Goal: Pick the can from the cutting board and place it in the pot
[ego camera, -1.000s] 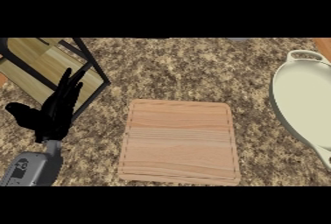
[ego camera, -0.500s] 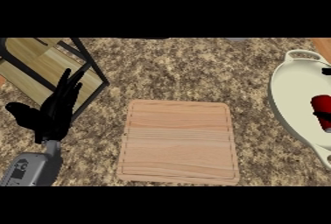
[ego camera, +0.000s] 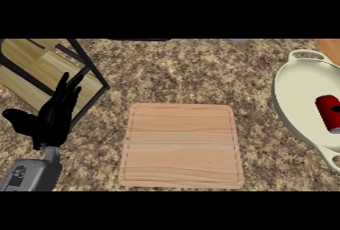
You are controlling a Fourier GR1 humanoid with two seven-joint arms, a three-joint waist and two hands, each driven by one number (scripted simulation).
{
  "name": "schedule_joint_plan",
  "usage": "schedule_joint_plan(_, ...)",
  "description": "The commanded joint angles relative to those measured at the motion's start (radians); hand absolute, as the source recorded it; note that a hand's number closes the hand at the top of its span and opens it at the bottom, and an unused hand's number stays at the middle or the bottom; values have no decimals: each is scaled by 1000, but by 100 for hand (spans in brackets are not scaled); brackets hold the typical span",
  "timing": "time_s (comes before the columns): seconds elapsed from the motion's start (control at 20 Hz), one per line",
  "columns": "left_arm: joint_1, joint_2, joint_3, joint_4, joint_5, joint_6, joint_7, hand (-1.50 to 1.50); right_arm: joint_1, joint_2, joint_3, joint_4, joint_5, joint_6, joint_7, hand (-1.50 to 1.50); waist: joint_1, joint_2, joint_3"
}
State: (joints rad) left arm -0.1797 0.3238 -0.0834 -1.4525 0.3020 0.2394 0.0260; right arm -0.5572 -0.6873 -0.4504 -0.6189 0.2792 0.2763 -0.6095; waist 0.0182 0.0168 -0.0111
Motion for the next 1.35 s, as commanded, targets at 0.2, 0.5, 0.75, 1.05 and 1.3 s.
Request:
schedule_joint_plan(0.2,-102,3,24,-47,-9,-3,-46,0,-55,-131,-155,176,-136,125,-15,-150,-3,-5,15)
schedule_joint_plan(0.5,-92,23,35,-63,-1,-26,-54,0,-32,-190,-207,277,-172,175,-73,-150,6,-3,17)
schedule_joint_plan(0.75,-80,-30,-12,-79,-28,13,-51,0,-7,-266,-237,325,-192,226,-107,-150,7,-1,19)
schedule_joint_plan(1.05,-100,5,26,-52,-6,-10,-43,0,35,-322,-252,361,-203,271,-126,-150,6,6,24)
schedule_joint_plan(1.3,-81,-13,19,-55,6,-22,-62,0,52,-358,-265,371,-217,290,-128,-150,10,7,26)
